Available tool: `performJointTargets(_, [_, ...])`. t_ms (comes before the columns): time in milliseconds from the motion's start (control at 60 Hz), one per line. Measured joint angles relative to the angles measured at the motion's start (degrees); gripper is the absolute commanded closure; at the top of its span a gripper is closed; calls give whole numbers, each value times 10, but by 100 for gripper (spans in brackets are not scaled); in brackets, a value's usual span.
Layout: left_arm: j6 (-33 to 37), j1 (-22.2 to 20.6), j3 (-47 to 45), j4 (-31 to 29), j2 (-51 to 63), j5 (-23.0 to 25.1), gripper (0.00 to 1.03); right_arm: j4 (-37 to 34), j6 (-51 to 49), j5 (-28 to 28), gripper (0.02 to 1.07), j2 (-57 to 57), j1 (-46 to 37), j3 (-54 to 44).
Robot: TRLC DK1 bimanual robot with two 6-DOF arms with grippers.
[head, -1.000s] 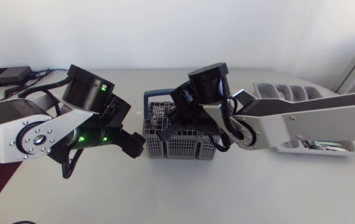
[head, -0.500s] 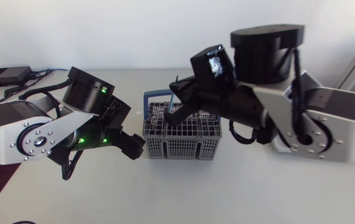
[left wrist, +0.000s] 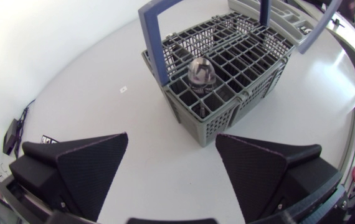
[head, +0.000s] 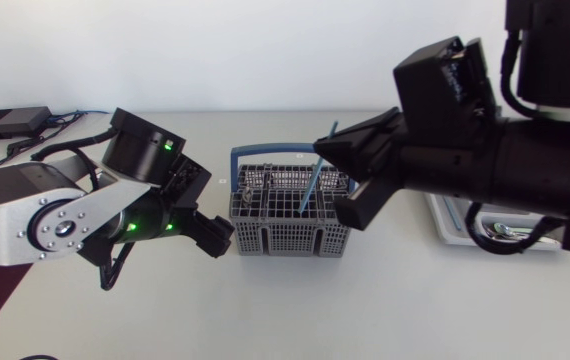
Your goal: Transfer all utensils from the basket to the drawer tray.
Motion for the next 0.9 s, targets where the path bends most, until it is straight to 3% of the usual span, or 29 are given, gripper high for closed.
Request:
performJointTargets(217, [0,-4,0,0,3,0,5,-129,-7,-57,99,-50,-103,26])
performJointTargets(450, [0,-4,0,0,4,0,5,-224,-68,-163,101,-26,-347,45])
performJointTargets(667, [0,-4,0,0,4,0,5,-244,-130,-181,101,75,-506,83])
performJointTargets(900, [0,-4,0,0,4,0,5,-235,-151,-184,101,220,-598,152])
